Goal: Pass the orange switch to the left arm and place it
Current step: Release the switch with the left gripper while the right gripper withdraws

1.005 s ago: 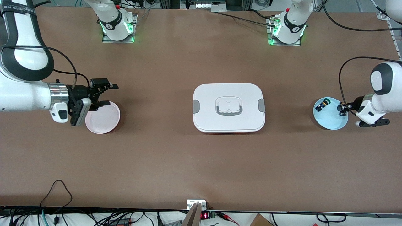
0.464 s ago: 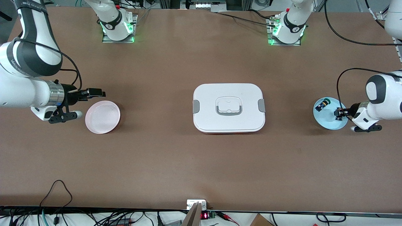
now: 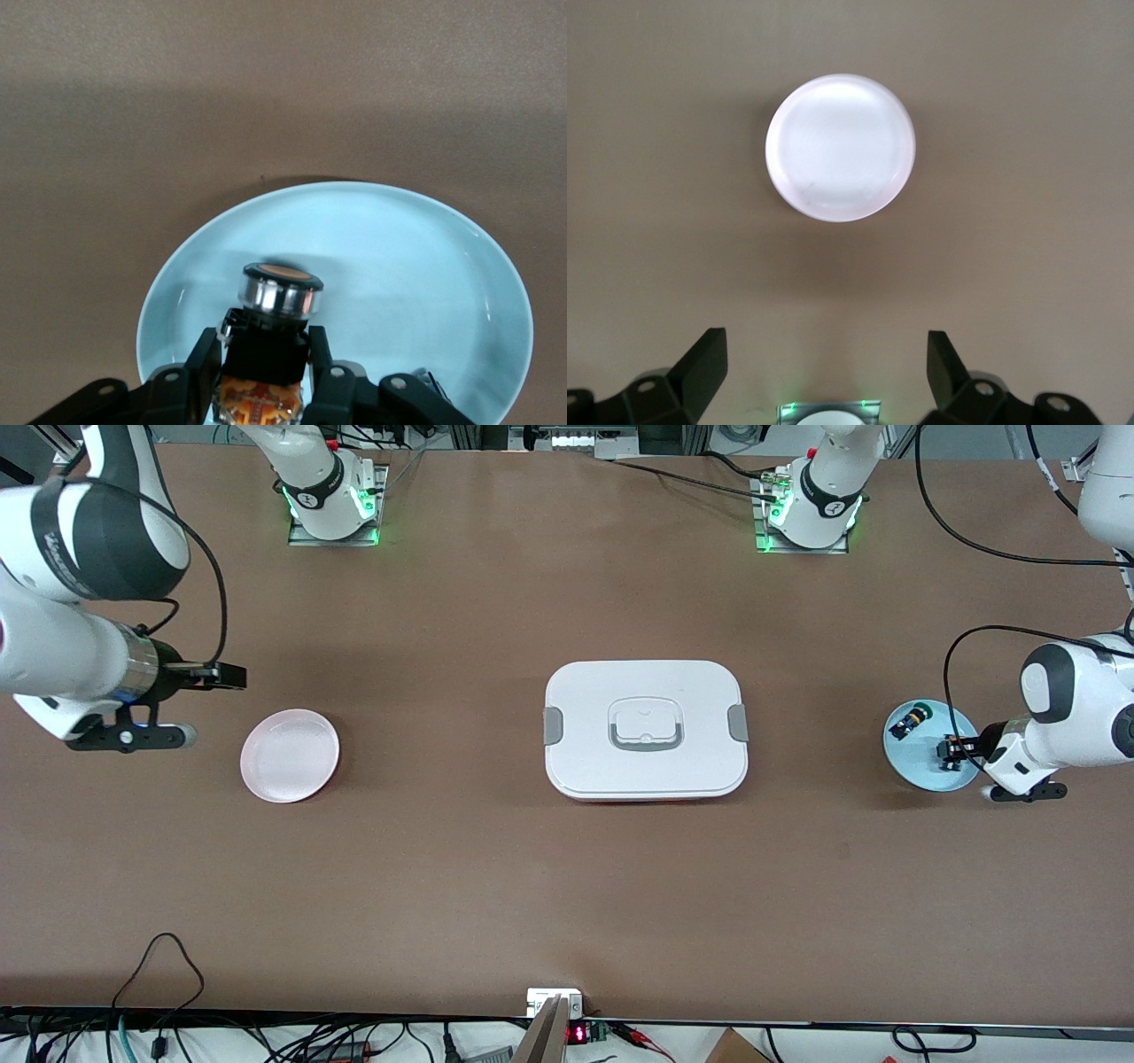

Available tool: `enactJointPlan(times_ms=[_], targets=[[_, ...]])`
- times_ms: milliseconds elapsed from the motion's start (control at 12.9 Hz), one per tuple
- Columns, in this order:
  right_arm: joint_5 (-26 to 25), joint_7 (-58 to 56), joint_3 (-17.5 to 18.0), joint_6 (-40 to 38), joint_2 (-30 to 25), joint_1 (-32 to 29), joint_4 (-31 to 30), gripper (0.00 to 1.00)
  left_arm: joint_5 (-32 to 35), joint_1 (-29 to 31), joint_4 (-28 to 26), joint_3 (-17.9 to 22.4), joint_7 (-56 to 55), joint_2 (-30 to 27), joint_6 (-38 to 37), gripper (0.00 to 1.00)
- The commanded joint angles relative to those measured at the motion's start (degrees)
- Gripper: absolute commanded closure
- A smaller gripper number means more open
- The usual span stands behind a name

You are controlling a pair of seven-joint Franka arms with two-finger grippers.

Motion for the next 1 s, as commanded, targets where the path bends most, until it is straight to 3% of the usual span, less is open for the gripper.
enactJointPlan(times_ms=[0, 309, 464, 618, 850, 927], targets=[[-0.84, 0.7, -1.58, -0.63, -0.1, -1.02, 5.39, 0.0, 1.68, 0.9, 1.35, -0.73, 1.54, 0.65, 0.05, 0.0], [1.87, 0.01, -13.52, 1.48, -1.85, 5.64, 7.07, 0.0, 1.5, 0.46, 1.7, -1.34, 1.46, -3.55, -0.74, 0.0], [4.25, -5.68, -20.98, 1.92, -3.0, 10.64, 6.81, 0.0, 0.89, -1.11, 5.54, -4.5, 2.42, -7.68, -7.55, 0.0], [4.61, -6.42, -22.07, 1.14, -4.66, 11.81, 5.33, 0.0, 0.54, -5.49, 9.77, -4.78, 2.52, -11.55, -14.69, 0.0], [4.61, -6.5, -22.07, 9.45, -14.05, 11.81, -9.41, 0.0, -6.3, -10.77, 13.12, -4.25, 2.43, -17.43, -20.85, 0.0], [4.61, -6.94, -21.99, 9.57, -14.77, 11.81, -10.15, 0.0, -8.24, -11.57, 14.0, -4.16, 2.34, -19.11, -23.05, 0.0]])
